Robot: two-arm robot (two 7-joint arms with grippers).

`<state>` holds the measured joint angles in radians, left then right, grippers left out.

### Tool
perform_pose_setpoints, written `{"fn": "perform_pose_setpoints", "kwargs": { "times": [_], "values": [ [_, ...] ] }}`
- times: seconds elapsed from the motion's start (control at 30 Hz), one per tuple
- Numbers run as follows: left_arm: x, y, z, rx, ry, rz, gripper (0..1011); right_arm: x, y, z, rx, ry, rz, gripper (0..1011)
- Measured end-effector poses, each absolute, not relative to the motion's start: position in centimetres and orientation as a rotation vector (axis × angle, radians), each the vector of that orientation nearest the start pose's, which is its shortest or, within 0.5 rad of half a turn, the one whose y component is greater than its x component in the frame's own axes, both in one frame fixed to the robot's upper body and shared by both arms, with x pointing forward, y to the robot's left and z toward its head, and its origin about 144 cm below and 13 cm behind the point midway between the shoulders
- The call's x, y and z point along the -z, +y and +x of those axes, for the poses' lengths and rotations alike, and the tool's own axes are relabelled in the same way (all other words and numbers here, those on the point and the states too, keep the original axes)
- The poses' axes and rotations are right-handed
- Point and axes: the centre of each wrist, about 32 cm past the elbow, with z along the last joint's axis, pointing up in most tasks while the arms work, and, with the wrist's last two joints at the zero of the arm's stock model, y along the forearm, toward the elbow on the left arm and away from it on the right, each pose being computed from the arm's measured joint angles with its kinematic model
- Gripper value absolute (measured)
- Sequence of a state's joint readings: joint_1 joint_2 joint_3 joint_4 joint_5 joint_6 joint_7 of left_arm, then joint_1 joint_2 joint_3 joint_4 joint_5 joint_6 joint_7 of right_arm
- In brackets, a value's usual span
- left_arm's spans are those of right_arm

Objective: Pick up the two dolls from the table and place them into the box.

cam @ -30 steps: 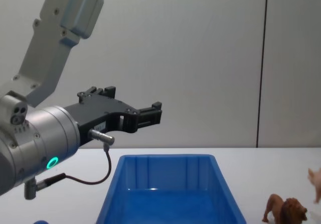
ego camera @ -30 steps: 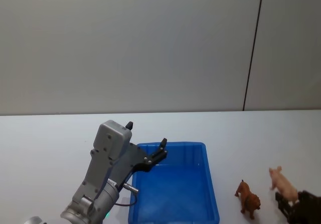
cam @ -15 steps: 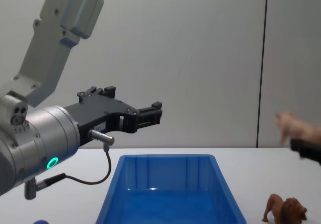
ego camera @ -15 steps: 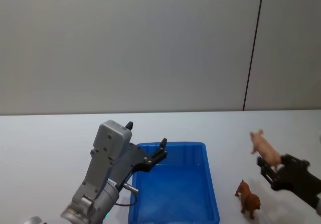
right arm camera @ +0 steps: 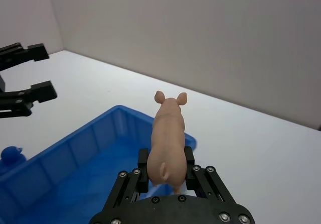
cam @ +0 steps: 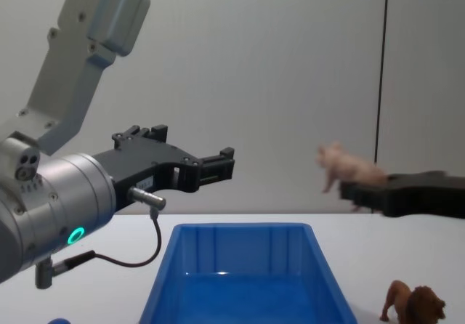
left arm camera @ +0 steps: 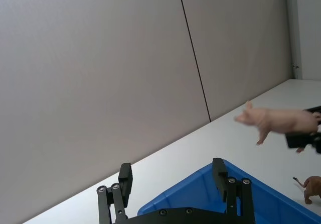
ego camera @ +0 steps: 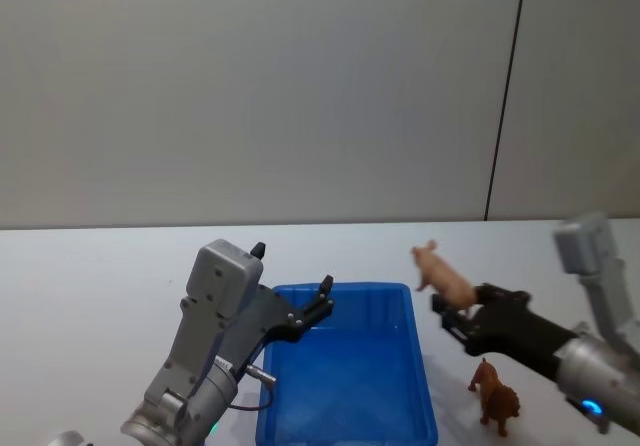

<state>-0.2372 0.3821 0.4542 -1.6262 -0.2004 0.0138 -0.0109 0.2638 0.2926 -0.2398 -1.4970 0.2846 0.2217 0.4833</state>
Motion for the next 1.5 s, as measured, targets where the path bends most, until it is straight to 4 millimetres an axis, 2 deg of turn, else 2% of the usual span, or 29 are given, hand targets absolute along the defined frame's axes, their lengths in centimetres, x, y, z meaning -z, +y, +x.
{"fn": "perform_pose_setpoints", "kwargs": {
  "times": [0.3,0.37,0.4,0.47,0.53,0.73,0.97,1.03,1.5],
  "values": [
    [-120.4,19.8,49.2,-1.124,-0.268,0.061,1003,-119.7,-21.6,54.5,0.787,0.093,-0.149,389],
    [-120.4,19.8,49.2,-1.124,-0.268,0.061,1003,-119.6,-21.2,54.8,0.776,0.098,-0.153,437],
    [-120.4,19.8,49.2,-1.124,-0.268,0.061,1003,-119.5,-20.8,55.0,0.764,0.102,-0.156,496],
    [-120.4,19.8,49.2,-1.124,-0.268,0.061,1003,-119.4,-20.5,55.2,0.755,0.105,-0.160,518],
    [-120.4,19.8,49.2,-1.124,-0.268,0.061,1003,-119.3,-20.1,55.4,0.745,0.107,-0.164,620],
    [-120.4,19.8,49.2,-1.124,-0.268,0.061,1003,-119.1,-19.7,55.7,0.739,0.094,-0.165,796],
    [-120.4,19.8,49.2,-1.124,-0.268,0.061,1003,-118.9,-20.4,55.3,0.782,0.055,-0.153,979],
    [-120.4,19.8,49.2,-1.124,-0.268,0.061,1003,-118.9,-20.7,55.0,0.795,0.048,-0.149,1001],
    [-120.4,19.8,49.2,-1.124,-0.268,0.061,1003,-118.3,-24.2,51.8,0.897,0.045,-0.131,1001]
  ]
}}
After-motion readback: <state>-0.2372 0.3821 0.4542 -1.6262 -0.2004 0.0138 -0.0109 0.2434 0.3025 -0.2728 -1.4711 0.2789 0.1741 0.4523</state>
